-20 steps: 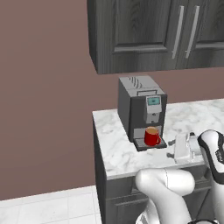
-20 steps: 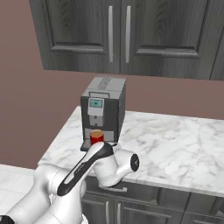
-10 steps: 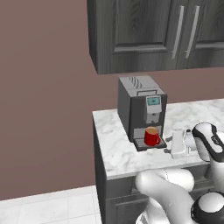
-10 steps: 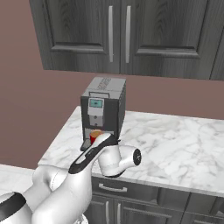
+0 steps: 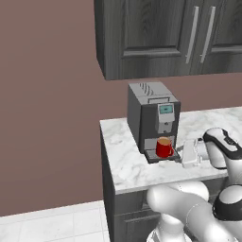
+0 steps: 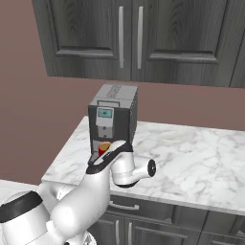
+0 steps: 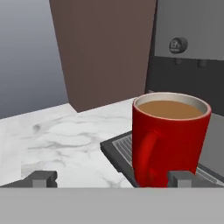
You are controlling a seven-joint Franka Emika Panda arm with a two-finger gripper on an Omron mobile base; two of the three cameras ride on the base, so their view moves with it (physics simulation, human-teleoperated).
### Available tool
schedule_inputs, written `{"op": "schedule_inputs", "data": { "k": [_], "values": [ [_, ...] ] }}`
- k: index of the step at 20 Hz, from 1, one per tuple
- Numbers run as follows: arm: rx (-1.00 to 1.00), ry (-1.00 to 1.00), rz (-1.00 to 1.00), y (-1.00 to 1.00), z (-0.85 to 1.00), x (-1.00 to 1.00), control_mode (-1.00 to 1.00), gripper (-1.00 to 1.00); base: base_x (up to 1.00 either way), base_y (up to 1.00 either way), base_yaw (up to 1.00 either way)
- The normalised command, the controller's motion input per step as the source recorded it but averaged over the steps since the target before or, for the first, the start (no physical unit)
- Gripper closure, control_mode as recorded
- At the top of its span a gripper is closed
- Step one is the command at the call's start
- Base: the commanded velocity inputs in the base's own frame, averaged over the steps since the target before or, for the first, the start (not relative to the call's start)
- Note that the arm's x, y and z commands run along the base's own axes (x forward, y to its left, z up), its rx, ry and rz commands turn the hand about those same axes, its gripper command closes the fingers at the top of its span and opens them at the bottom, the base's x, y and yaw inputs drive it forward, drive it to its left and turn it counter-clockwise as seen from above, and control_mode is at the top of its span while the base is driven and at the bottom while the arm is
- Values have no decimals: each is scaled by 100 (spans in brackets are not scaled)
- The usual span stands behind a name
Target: Pick up the brewed coffee from the coffee machine and place it next to the breakfast plate on the dining counter.
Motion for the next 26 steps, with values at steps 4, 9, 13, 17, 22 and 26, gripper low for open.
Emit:
{"op": "schedule_inputs", "data": {
  "k": [4, 9, 13, 17, 22, 26],
  "values": [
    [0, 0, -5, 2, -9, 21, -100, -100, 0, 0, 0],
    [0, 0, -6, 12, -6, 14, -100, -100, 0, 0, 0],
    [0, 0, -7, 8, -3, 11, -100, -100, 0, 0, 0],
    [0, 0, -10, 23, -5, 4, -100, -100, 0, 0, 0],
    [0, 0, -9, 19, -1, 1, -100, -100, 0, 0, 0],
    [0, 0, -8, 13, 0, 0, -100, -100, 0, 0, 0]
  ]
}}
